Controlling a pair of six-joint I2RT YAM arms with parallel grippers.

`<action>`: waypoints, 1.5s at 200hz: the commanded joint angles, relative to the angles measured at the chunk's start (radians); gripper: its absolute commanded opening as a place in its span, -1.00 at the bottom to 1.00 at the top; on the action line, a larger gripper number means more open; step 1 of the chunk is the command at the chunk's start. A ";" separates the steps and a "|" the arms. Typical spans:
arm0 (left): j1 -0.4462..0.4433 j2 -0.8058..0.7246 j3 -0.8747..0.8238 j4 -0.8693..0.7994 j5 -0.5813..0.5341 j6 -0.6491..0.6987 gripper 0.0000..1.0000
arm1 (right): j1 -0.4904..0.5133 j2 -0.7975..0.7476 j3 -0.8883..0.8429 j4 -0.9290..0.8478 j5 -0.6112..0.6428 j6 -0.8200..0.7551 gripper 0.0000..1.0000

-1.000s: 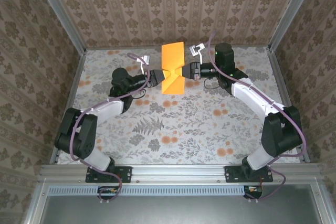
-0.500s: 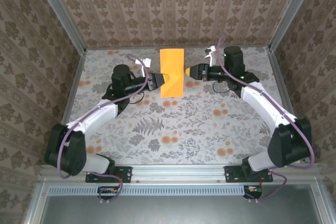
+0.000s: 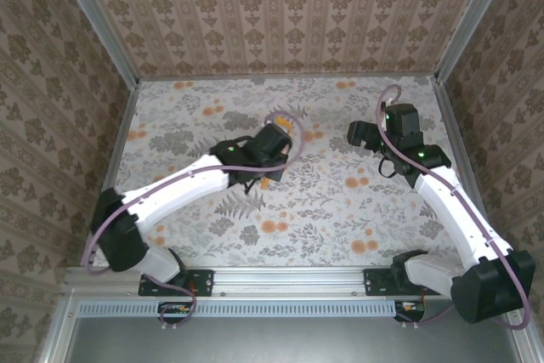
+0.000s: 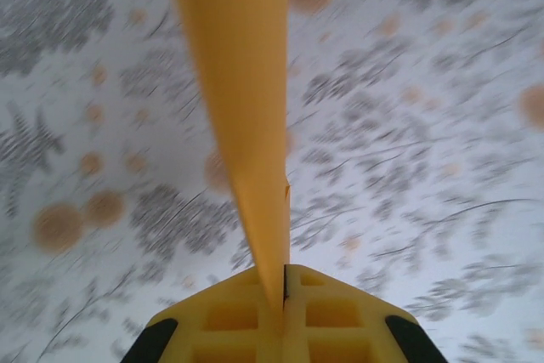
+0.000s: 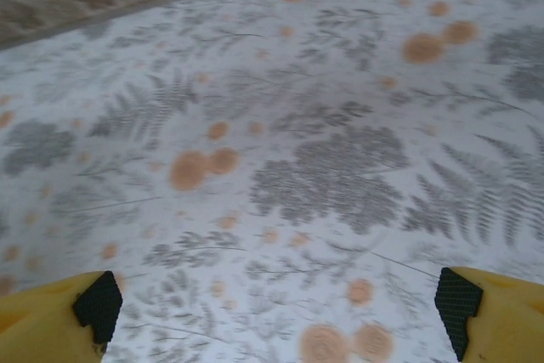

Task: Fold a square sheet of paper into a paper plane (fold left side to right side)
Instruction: Turn over the paper at the center of the table.

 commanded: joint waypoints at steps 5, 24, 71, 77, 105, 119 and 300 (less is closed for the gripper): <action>-0.044 0.141 0.111 -0.323 -0.281 -0.169 -1.00 | -0.005 -0.061 -0.036 -0.037 0.176 0.031 1.00; -0.064 0.282 0.197 -0.461 -0.339 -0.259 -1.00 | -0.009 -0.078 -0.044 -0.041 0.212 0.044 0.99; -0.070 0.562 0.420 -0.652 -0.364 -0.295 -0.99 | -0.014 -0.081 -0.055 -0.042 0.210 0.041 1.00; -0.067 0.586 0.437 -0.649 -0.343 -0.285 -0.97 | -0.015 -0.080 -0.057 -0.043 0.210 0.040 1.00; -0.049 0.648 0.493 -0.598 -0.207 -0.218 -0.91 | -0.016 -0.080 -0.059 -0.047 0.200 0.036 1.00; -0.032 0.667 0.511 -0.556 -0.110 -0.181 -0.79 | -0.016 -0.080 -0.060 -0.045 0.195 0.036 1.00; 0.420 0.121 -0.144 0.231 0.699 -0.087 0.36 | 0.141 0.312 -0.036 0.233 -0.486 0.124 0.65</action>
